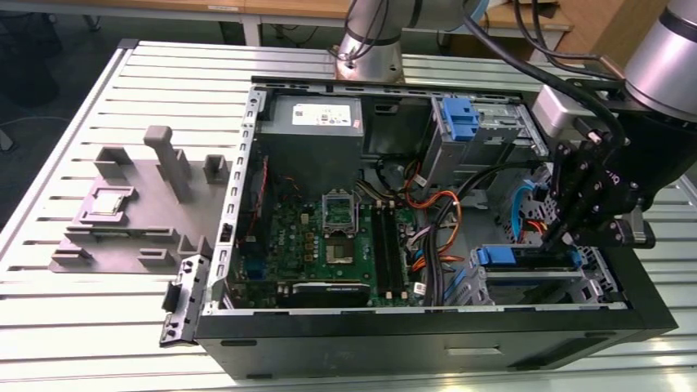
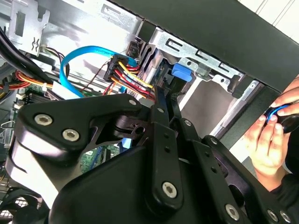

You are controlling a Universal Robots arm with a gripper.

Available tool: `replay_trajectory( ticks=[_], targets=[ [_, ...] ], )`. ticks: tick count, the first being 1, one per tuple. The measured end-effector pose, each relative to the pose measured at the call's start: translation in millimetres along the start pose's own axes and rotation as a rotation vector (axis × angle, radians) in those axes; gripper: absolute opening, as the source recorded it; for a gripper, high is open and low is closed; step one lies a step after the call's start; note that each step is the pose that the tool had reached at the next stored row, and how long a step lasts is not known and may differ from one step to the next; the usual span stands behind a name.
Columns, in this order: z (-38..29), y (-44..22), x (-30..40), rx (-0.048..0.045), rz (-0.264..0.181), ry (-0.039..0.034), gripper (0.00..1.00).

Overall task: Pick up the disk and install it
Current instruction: 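Insert the first disk wire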

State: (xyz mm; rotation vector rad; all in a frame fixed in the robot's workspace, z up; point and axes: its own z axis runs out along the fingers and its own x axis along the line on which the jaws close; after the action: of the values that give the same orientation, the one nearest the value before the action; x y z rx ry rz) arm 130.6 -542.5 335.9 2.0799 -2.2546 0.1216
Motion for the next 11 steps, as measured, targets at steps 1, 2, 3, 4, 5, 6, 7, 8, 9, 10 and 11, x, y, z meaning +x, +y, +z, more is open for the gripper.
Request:
replay_trajectory(
  ticks=[1, 2, 3, 4, 5, 6, 7, 8, 9, 10, 11],
  targets=[
    [0.3, 0.0, 0.0, -0.0001, 0.0, -0.0009, 0.16],
    [0.7, 0.0, 0.0, -0.0002, 0.0, -0.0024, 0.16],
    [0.9, 0.0, 0.0, -0.0003, 0.0, -0.0035, 0.16],
    [1.1, 0.0, 0.0, -0.0005, 0.0, -0.0051, 0.16],
    [1.3, 0.0, -0.1, -0.0006, 0.0, -0.0066, 0.16],
    [1.5, 0.0, -0.1, -0.0007, 0.0, -0.008, 0.16],
    [1.7, 0.0, -0.1, -0.0007, -0.001, -0.0093, 0.16],
    [1.8, 0.0, -0.1, -0.0008, -0.001, -0.0104, 0.16],
    [2.1, -0.1, -0.1, -0.0008, -0.001, -0.0113, 0.16],
    [2.4, -0.1, 0.0, -0.0008, -0.002, -0.0119, 0.16],
    [2.7, -0.1, 0.2, -0.0008, -0.002, -0.0125, 0.16]
  ],
)
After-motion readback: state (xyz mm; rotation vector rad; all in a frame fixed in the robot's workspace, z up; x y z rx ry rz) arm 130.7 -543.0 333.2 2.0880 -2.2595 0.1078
